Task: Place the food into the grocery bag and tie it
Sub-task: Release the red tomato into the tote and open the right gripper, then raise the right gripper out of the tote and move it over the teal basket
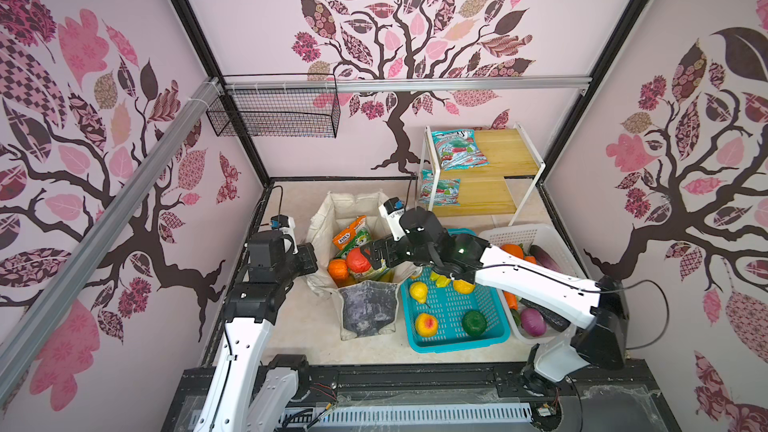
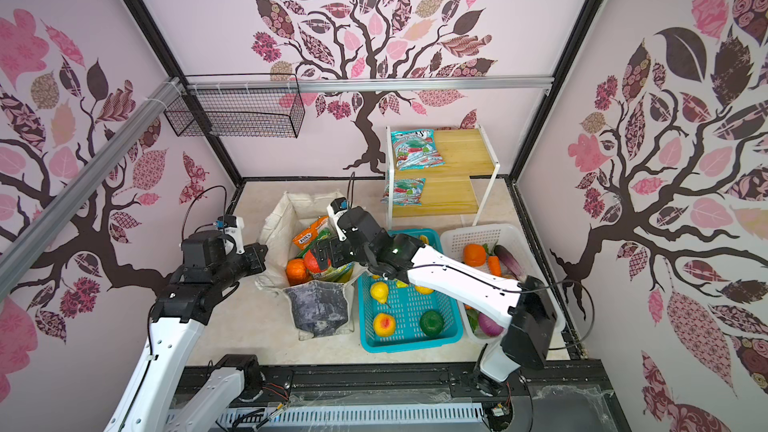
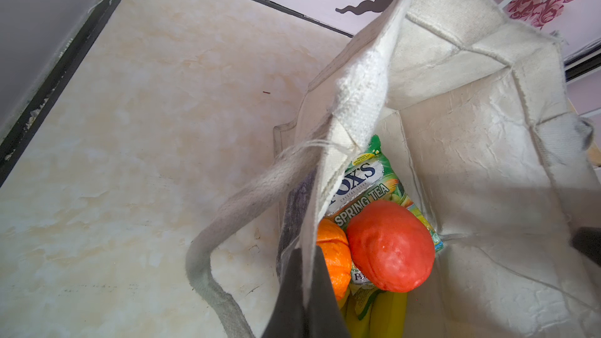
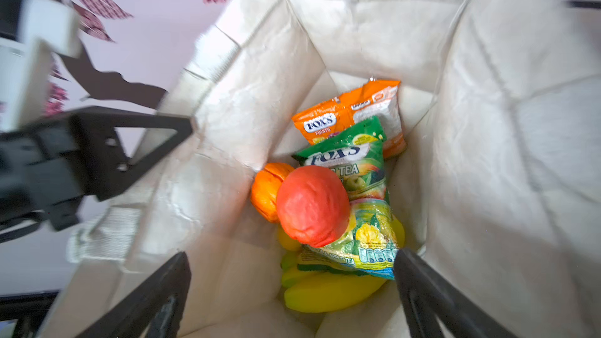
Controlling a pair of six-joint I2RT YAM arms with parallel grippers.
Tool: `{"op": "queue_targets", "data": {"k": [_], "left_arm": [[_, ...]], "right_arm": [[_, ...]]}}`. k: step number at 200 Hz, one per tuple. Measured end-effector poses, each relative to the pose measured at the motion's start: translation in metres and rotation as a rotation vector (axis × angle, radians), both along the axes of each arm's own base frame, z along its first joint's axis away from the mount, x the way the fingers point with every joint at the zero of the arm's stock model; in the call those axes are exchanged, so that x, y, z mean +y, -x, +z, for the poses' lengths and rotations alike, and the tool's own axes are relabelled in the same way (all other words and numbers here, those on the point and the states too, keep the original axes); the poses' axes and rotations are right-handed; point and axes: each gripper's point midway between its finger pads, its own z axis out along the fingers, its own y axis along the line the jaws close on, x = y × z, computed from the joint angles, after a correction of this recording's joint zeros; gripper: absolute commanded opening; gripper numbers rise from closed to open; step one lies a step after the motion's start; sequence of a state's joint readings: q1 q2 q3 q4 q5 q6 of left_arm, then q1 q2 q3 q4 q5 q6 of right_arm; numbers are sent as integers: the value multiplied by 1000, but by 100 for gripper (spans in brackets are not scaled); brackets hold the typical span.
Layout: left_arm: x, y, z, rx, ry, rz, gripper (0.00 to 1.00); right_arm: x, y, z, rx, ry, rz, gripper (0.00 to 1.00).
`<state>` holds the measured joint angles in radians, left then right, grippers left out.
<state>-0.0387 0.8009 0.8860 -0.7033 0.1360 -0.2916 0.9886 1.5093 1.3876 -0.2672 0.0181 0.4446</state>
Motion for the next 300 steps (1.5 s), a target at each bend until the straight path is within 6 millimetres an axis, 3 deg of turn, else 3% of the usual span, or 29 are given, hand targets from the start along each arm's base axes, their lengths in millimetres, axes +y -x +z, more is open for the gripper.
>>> {"op": "queue_targets", "data": {"k": [18,31,52,74,103,164,176,192,211,237,270,300], "left_arm": [[0,0,0,0,0,0,0],[0,0,0,0,0,0,0],[0,0,0,0,0,1,0],[0,0,0,0,-1,1,0],[0,0,0,1,-1,2,0],[1,0,-1,3,-3,4,0],[2,-1,-1,2,-7,10,0],[3,-1,-1,3,-8,16,0],[4,-1,-1,4,-4,26,0],[9,-1,4,15,-10,57,0],[19,-4,34,1,-45,106,0],[31,-5,56,-15,-92,157,0]], "right_arm": [[-15,6,16,-23,-47,-23,100],[-29,9,16,-21,-55,-47,100],[-53,6,5,7,-48,-105,100],[-85,-9,-13,52,-38,-198,98],[-111,-24,-35,108,-23,-288,84],[-92,-24,-63,188,1,-244,52],[-89,-25,-69,206,11,-239,35],[-84,-27,-70,210,18,-225,0],[-79,-28,-63,210,18,-221,0],[-74,-33,-38,166,36,-226,0],[-79,-37,-7,99,63,-261,0],[-89,-40,-8,88,104,-301,0]]}}
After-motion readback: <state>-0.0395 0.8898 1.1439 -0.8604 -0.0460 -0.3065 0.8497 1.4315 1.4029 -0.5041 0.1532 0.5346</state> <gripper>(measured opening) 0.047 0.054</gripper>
